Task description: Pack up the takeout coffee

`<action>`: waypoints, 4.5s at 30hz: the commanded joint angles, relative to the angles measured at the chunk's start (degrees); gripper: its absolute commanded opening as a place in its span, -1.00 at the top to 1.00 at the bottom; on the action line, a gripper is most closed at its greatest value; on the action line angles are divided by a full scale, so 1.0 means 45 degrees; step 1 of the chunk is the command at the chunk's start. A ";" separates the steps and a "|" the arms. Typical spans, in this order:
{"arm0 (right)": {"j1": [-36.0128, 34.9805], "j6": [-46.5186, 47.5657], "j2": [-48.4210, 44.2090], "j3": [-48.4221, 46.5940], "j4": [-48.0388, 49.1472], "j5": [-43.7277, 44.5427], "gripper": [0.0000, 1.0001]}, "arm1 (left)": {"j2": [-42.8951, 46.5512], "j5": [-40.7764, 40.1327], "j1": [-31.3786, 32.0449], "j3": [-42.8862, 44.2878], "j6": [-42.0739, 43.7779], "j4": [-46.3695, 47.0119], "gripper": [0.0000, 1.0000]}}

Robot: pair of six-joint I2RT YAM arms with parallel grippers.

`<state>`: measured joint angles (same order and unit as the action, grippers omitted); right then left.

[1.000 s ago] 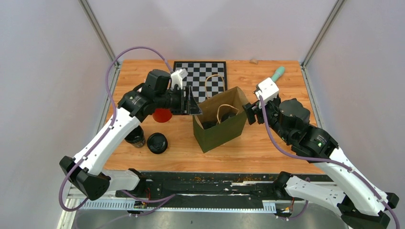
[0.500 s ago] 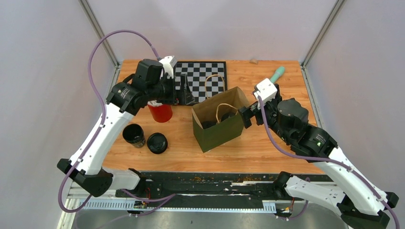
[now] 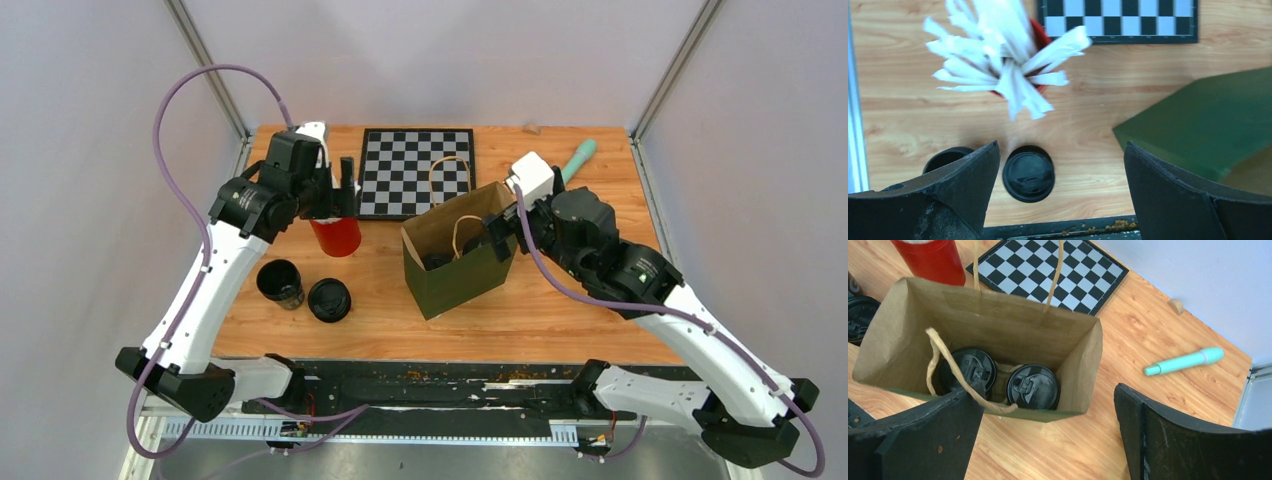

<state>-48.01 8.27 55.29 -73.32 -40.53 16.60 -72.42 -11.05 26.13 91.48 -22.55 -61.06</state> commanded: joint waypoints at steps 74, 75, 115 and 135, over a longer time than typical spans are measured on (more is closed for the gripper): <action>0.0024 -0.0485 -0.1853 0.1476 0.1177 -0.2836 -0.95 | 0.0618 0.2133 -0.6139 -0.3685 -0.1856 0.4068 0.91; 0.0024 -0.0475 -0.1853 0.1470 0.1176 -0.2816 -0.95 | 0.0729 0.2083 -0.6139 -0.3630 -0.1856 0.3875 0.93; 0.0024 0.0193 -0.1056 0.0657 0.1625 -0.2434 -0.97 | 0.1687 0.4724 -0.6139 0.4506 -0.2762 -0.1348 1.00; 0.0025 0.0076 -0.2712 0.1525 0.3074 -0.0022 -0.97 | 0.2659 1.3657 -0.6139 -0.0148 -0.6265 0.8661 1.00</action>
<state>-47.92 8.69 46.19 -67.37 -31.81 11.68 -60.53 44.36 -1.21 91.42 -46.74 -30.44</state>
